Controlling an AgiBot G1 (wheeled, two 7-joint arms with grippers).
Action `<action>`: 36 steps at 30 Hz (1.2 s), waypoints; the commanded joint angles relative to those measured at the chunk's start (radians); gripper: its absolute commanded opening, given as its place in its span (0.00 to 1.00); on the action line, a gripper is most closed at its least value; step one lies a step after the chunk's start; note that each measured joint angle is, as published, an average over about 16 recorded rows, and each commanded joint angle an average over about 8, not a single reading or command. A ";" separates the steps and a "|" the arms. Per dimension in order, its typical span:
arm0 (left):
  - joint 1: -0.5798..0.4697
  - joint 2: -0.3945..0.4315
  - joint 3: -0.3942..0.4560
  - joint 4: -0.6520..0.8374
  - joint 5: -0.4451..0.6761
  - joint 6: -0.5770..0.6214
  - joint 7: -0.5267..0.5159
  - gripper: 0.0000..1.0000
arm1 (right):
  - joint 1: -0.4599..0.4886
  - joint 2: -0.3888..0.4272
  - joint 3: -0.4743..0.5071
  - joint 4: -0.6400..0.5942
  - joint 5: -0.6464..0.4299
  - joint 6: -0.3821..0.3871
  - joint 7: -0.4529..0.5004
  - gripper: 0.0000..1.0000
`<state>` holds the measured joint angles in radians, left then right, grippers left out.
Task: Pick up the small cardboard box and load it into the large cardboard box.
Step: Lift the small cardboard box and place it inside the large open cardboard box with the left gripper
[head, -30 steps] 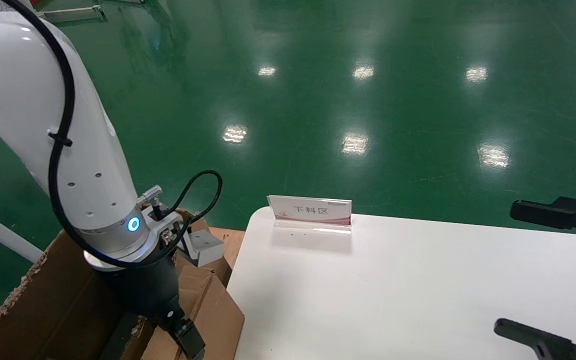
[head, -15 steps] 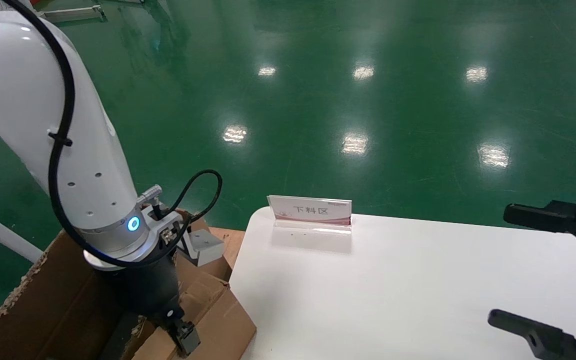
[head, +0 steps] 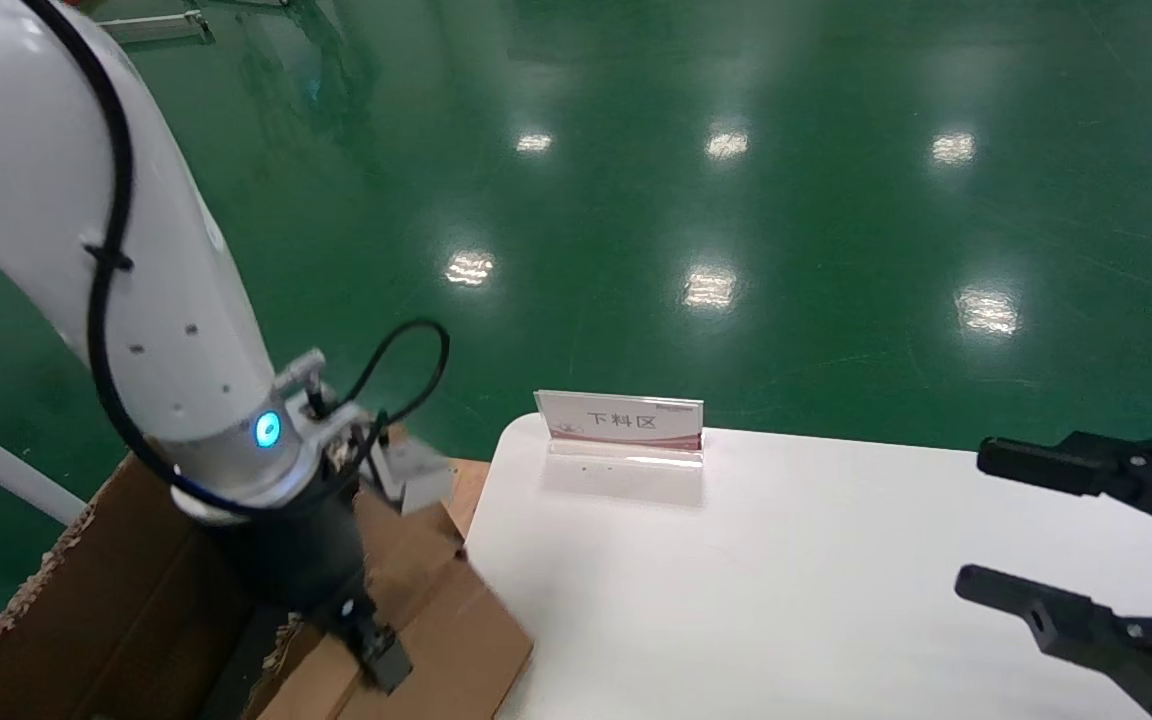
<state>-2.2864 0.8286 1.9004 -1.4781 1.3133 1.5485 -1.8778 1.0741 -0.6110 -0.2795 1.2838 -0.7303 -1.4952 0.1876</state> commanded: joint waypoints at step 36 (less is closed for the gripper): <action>-0.470 -0.231 -0.199 -0.002 0.273 0.159 0.258 0.00 | 0.000 0.000 0.000 0.000 0.000 0.000 0.000 1.00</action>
<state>-2.7618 0.6023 1.7183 -1.4800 1.5679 1.7016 -1.6232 1.0740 -0.6110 -0.2795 1.2837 -0.7302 -1.4951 0.1876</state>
